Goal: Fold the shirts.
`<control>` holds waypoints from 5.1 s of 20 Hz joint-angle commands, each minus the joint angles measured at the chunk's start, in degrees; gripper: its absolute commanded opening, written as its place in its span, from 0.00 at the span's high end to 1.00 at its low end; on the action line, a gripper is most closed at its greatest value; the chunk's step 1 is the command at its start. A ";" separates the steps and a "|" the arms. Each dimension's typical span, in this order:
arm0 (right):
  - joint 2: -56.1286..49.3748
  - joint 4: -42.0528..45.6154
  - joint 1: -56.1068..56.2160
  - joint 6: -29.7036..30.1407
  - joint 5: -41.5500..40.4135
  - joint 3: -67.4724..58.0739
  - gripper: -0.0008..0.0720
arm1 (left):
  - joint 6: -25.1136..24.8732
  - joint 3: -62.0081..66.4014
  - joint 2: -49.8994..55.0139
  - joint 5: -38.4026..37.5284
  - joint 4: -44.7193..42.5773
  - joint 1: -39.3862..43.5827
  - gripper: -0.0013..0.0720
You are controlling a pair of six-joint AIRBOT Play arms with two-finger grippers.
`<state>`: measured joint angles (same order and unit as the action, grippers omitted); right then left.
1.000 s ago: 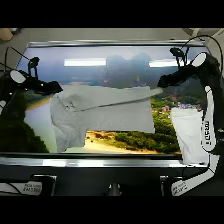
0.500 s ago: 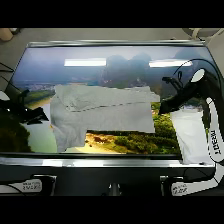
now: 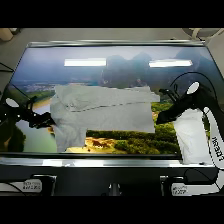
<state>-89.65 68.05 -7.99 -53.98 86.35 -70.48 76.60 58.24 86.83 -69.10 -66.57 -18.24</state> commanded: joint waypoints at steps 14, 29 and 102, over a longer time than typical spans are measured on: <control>-0.35 -11.23 0.04 -0.90 -15.23 14.01 0.43 | -0.22 -0.02 -2.14 4.02 0.61 1.29 0.95; 21.51 -2.08 -0.07 5.53 -13.35 -26.16 0.97 | 2.05 38.47 -28.57 4.72 0.96 1.05 0.95; -19.56 9.46 5.90 -6.27 4.92 -23.45 0.94 | 5.44 19.47 9.16 -8.90 -5.49 6.40 0.95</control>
<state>-109.03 78.61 -2.55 -58.96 91.57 -94.78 81.45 77.71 95.48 -77.80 -72.12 -11.68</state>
